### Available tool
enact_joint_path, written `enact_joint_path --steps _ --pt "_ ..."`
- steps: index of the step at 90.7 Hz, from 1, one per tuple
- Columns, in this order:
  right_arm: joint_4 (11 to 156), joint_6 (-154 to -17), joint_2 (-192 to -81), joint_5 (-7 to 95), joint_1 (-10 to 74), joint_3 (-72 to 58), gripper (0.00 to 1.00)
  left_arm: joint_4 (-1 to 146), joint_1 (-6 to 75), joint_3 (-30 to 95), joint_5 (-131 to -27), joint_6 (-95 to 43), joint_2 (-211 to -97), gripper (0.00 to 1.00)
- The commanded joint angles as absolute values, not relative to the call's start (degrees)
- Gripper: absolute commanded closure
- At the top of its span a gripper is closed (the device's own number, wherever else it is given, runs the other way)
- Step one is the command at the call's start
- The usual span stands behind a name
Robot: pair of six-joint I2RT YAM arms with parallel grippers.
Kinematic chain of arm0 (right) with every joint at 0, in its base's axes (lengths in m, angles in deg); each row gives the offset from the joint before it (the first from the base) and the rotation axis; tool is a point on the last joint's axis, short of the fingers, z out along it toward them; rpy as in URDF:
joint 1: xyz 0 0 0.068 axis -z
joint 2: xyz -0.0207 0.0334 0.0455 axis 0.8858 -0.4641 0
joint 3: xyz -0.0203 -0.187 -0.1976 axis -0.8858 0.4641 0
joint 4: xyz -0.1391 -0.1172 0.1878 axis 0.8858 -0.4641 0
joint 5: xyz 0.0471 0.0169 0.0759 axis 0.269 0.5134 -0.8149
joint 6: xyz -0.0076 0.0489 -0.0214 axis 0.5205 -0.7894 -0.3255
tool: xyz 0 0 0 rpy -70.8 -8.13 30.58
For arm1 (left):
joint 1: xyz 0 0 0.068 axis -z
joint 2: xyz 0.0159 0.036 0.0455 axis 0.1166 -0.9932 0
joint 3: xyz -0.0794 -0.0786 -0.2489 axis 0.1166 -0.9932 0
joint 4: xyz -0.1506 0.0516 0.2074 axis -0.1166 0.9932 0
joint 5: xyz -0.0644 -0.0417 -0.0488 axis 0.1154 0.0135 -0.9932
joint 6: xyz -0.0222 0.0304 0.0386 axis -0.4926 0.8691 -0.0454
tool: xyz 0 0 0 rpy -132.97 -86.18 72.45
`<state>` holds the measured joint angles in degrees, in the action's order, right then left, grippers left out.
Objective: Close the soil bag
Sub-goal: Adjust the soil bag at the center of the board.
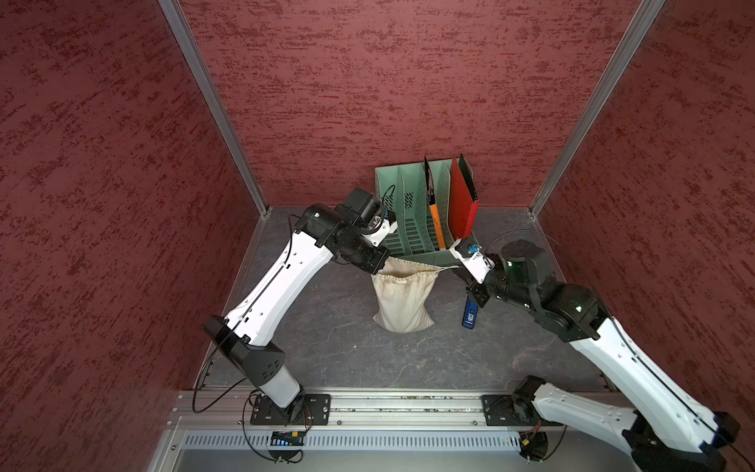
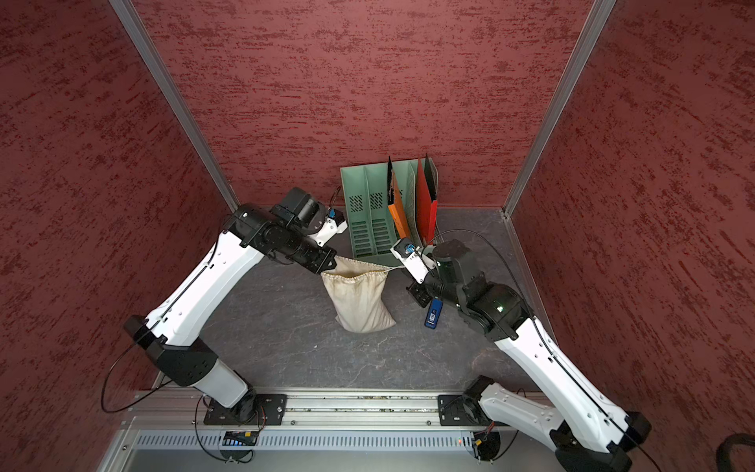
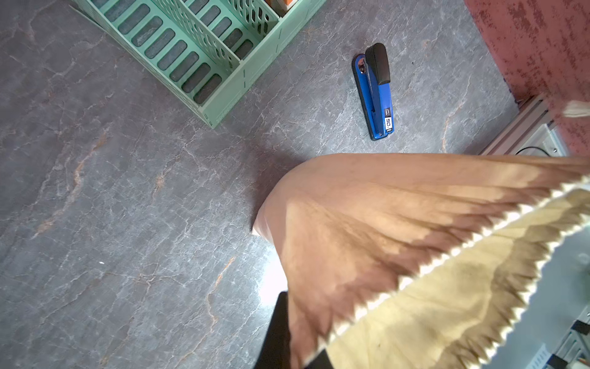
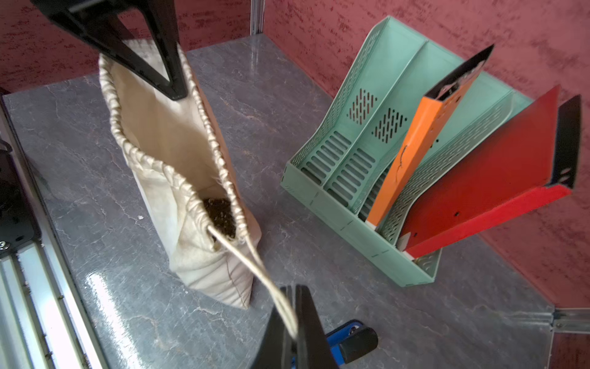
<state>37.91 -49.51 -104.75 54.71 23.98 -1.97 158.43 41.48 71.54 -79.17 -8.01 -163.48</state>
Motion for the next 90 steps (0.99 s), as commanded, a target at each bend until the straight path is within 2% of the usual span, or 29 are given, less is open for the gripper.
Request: enact_joint_path --steps 1,29,34,44,52,60,82,90 --pt "41.65 -45.86 -103.62 56.96 24.3 -4.62 1.0 157.93 40.66 72.74 -79.13 -12.83 -162.97 1.0" --pt "44.31 -43.68 -105.72 55.95 24.29 -5.94 1.0 153.17 42.11 68.86 -80.55 -17.41 -162.13 1.0" --pt "44.51 -43.45 -106.14 55.46 24.3 -6.18 1.0 153.07 42.11 68.98 -80.58 -17.46 -162.58 0.93" --pt "44.87 -43.3 -106.91 54.47 24.3 -6.11 1.0 153.51 42.03 69.43 -80.41 -17.24 -163.69 0.87" --pt "45.21 -43.56 -107.08 53.54 24.29 -6.03 1.0 153.94 42.03 70.04 -80.2 -16.94 -164.77 0.75" --pt "45.33 -43.46 -107.32 53.03 24.32 -6.26 1.0 154.42 42.03 71.01 -80.07 -16.53 -165.58 0.72" --pt "44.75 -42.83 -107.14 53.12 24.29 -7.06 1.0 156.5 41.13 73.97 -79.75 -15.56 -166.95 0.73" --pt "44.56 -42.92 -106.69 53.39 24.29 -6.96 1.0 156.68 40.82 74.05 -79.82 -15.23 -166.71 0.83"
